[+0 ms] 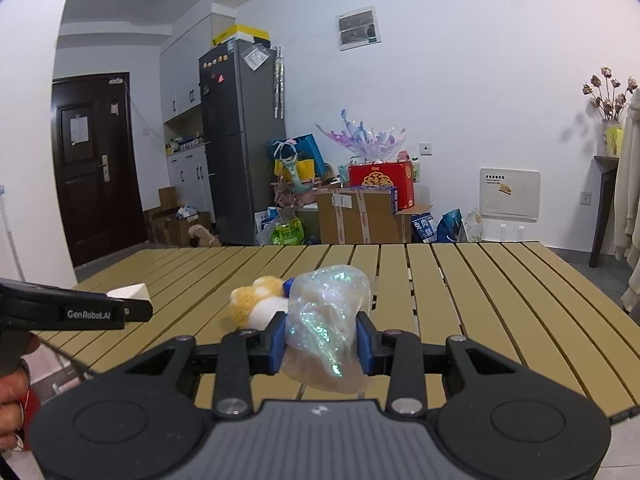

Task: Collect trash
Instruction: 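Carry the foam wedge and plastic bag from the table over the black bin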

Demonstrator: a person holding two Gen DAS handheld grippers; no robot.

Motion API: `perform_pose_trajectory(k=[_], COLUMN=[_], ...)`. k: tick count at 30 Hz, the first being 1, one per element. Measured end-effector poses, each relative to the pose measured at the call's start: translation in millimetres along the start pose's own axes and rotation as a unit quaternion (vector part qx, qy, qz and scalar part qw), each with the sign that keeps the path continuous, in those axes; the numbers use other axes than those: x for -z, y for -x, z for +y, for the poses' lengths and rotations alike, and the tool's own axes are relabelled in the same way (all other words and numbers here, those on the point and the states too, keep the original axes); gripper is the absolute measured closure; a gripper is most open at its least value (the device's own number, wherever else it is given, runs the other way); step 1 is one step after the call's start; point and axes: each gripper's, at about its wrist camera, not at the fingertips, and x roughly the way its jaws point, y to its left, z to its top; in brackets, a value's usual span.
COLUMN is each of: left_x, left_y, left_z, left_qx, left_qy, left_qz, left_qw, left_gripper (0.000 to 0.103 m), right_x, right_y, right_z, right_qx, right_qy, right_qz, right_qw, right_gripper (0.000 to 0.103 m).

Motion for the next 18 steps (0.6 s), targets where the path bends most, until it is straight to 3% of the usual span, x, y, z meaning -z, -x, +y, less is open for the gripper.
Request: perform_pose_trajectory(k=[18], left_x=[68.5], left_y=[72.7], left_z=[47.4], left_qx=[0.004], left_qy=[0.004], left_qz=[0.021], left_qw=[0.9998], left_gripper=[0.068], right_x=[41.2], right_y=[89.9], right_z=[60.8], right_qx=[-0.009], right_qy=[0.050], right_qz=[0.037], right_qw=[0.998], right_gripper=[0.069])
